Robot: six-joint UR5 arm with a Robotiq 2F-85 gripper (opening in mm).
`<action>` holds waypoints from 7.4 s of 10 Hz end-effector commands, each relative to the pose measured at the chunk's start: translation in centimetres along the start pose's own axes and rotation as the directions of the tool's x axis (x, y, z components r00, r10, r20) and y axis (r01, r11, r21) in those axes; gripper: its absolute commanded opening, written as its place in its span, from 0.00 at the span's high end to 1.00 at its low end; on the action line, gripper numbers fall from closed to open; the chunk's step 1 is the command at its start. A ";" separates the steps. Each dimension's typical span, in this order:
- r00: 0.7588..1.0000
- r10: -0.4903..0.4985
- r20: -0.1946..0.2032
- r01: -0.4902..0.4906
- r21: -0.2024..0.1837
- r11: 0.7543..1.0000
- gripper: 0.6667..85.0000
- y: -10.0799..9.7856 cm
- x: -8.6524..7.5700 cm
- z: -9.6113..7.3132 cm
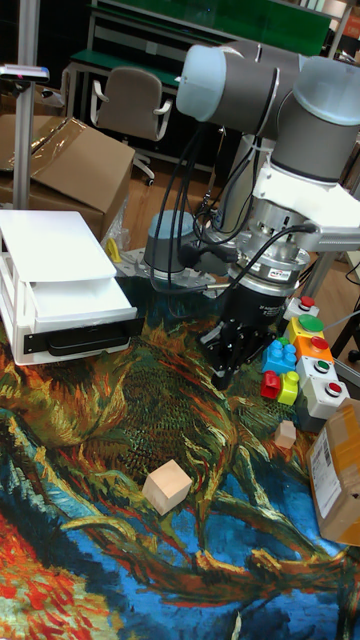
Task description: Put things in the drawer
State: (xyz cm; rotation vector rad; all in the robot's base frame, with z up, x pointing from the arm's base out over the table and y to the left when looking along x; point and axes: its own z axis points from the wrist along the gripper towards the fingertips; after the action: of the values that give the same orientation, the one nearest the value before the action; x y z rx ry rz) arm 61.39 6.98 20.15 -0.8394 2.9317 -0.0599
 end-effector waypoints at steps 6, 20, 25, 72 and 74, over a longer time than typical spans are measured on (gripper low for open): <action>0.988 -0.097 0.117 0.091 0.058 0.994 0.86 -1.8 -3.5 -0.1; 0.984 -0.178 -0.006 0.177 -0.037 0.983 0.16 -2.0 -2.0 5.3; 0.985 -0.162 -0.062 0.159 -0.057 0.986 0.11 -3.9 -1.3 8.2; 0.996 0.074 0.045 -0.069 -0.092 0.993 0.99 -3.2 -1.6 13.3; 0.997 0.038 0.070 -0.034 -0.061 0.998 0.99 -4.1 -2.2 12.7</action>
State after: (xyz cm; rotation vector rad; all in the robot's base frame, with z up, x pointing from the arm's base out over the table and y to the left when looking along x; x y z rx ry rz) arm 66.41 4.58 6.16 -0.7585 2.9154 0.0601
